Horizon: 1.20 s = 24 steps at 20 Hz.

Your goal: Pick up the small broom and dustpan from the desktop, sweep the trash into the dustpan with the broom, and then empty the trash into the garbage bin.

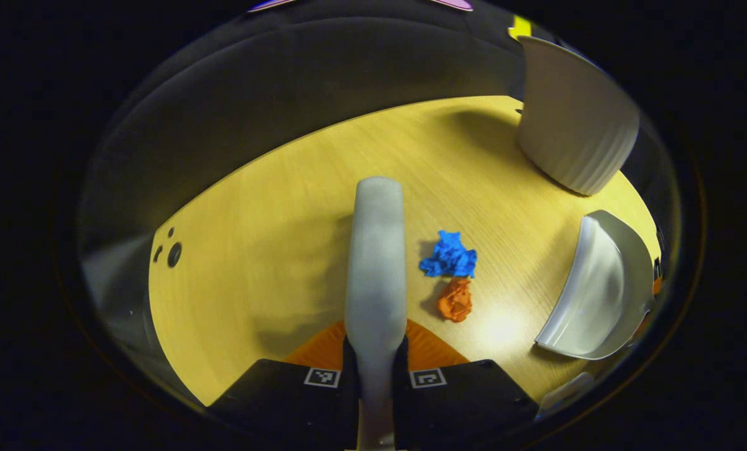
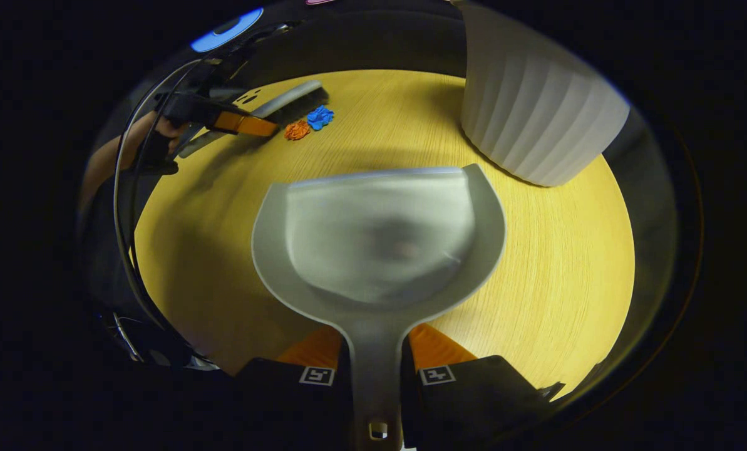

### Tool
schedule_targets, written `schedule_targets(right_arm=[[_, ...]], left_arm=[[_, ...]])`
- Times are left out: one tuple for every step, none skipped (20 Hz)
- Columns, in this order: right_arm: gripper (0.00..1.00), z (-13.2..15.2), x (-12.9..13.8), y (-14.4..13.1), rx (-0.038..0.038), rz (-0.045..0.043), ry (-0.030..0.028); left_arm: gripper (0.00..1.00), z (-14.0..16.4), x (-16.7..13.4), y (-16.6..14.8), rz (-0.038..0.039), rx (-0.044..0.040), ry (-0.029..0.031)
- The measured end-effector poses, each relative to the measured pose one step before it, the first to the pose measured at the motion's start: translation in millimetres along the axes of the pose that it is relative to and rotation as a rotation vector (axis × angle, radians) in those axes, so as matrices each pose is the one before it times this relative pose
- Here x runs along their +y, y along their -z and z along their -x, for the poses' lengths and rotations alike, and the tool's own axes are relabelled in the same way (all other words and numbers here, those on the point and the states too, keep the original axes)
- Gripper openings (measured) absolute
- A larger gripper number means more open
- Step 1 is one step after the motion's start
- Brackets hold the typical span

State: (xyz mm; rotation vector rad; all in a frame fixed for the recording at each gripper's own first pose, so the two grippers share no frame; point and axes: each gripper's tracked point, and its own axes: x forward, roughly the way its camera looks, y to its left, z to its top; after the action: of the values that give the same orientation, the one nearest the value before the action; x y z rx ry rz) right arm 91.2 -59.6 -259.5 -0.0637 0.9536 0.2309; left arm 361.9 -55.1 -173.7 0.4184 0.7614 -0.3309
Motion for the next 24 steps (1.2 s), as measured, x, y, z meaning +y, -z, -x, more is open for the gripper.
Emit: schedule_targets(right_arm=[[0.34, 0.38, -1.06, -0.27, 0.00035, 0.00644, -0.00117], [0.39, -0.88, -0.84, -0.28, 0.00086, 0.00687, -0.00097], [0.34, 2.31, 1.65, -0.57, -0.00011, 0.00567, -0.00125], [0.34, 1.82, 1.45, -1.49, 0.00018, 0.00229, -0.00187], [0.34, 1.60, 1.17, 0.42, -0.00120, -0.00893, -0.00176], [0.34, -0.95, -1.01, 0.53, -0.00035, -0.00130, -0.00250], [0.34, -4.57, -3.94, 0.06, -0.00366, 0.01049, 0.00155], [0.29, -1.20, -0.99, -0.21, 0.00065, 0.00762, 0.00067], [0.29, 0.33, 0.24, 0.35, -0.00127, 0.00109, -0.00090], [0.34, 0.39, 0.64, -1.65, -0.00203, 0.00327, -0.00142], [0.34, -0.62, 0.19, 2.23, 0.00096, 0.00525, -0.00111], [0.34, 0.07, -0.63, 0.19, -0.00124, 0.00849, 0.00119], [0.29, 1.11, -0.55, 0.04, -0.00260, 0.00497, 0.00120], [0.34, 0.06, -0.12, -0.45, -0.00114, 0.00050, 0.00161], [0.34, 0.98, 1.31, 1.13, -0.00301, 0.00055, 0.00245], [0.34, 0.56, 0.20, 0.81, -0.00276, 0.00138, 0.00328], [0.34, -0.34, -0.09, 0.39, -0.00218, 0.00144, 0.00190], [0.34, 0.51, 0.27, 0.10, -0.00314, 0.00075, 0.00220], [0.34, 0.00, 0.39, 1.78, -0.00398, 0.00073, 0.00361], [0.34, -0.72, -0.32, 0.99, -0.00545, 0.00090, 0.00642], [0.34, 0.92, -0.75, 0.71, -0.00522, 0.00089, 0.00757], [0.34, 1.02, -0.25, 1.40, -0.00523, 0.00068, 0.00641], [0.34, 1.95, 2.39, 2.12, -0.00535, -0.00325, 0.00334], [0.34, 1.11, 1.64, 2.65, -0.00017, -0.00493, 0.00204]], left_arm=[[0.27, -1.74, -6.74, -1.08, -0.01673, 0.00072, 0.02467], [0.28, -1.39, -9.19, -2.30, -0.00938, -0.00275, 0.03177], [0.26, 0.89, -8.44, -2.01, -0.01058, -0.00160, 0.03086], [0.26, -1.07, -10.67, -0.30, -0.01650, 0.00968, 0.03303], [0.24, 0.78, -6.08, 1.49, -0.02755, 0.00688, 0.01418], [0.28, -0.33, -7.86, -1.07, -0.03787, 0.00056, 0.01643], [0.27, 1.05, -8.16, -0.74, -0.03983, 0.00206, 0.02645], [0.27, 2.29, -10.21, -1.27, -0.03530, 0.00143, 0.03342], [0.27, -0.97, -13.59, -0.20, -0.02232, 0.00426, 0.04511], [0.27, -1.64, -18.59, -0.56, -0.01493, 0.00625, 0.06071], [0.27, -1.82, -18.90, -1.07, -0.02122, 0.00544, 0.06053], [0.27, -1.82, -13.28, 0.12, -0.02647, 0.00704, 0.03606], [0.27, -0.11, -10.65, -2.36, -0.03725, 0.00699, 0.02502], [0.27, -0.53, -9.60, -2.34, -0.03207, 0.00519, 0.02342], [0.27, -0.32, -11.97, -2.33, -0.02075, 0.00319, 0.02923], [0.25, 3.61, -7.42, -3.47, -0.01406, 0.00526, 0.03801], [0.27, -2.23, -13.69, -1.93, -0.01109, 0.00697, 0.02952], [0.27, -0.40, -10.16, -1.66, -0.00741, 0.00777, 0.02345], [0.28, 0.18, -8.16, -0.04, -0.00118, 0.00598, 0.01359], [0.27, 0.73, -5.27, -0.44, 0.00509, -0.00197, -0.00182], [0.27, 0.52, -0.09, 0.31, 0.01478, -0.01127, -0.01895], [0.27, 0.22, -2.99, -0.56, 0.02876, -0.02021, -0.01698], [0.27, 2.06, 0.68, -0.19, 0.03946, -0.02323, -0.01246], [0.27, 1.10, -0.80, 0.75, 0.04258, -0.02356, -0.01426]])
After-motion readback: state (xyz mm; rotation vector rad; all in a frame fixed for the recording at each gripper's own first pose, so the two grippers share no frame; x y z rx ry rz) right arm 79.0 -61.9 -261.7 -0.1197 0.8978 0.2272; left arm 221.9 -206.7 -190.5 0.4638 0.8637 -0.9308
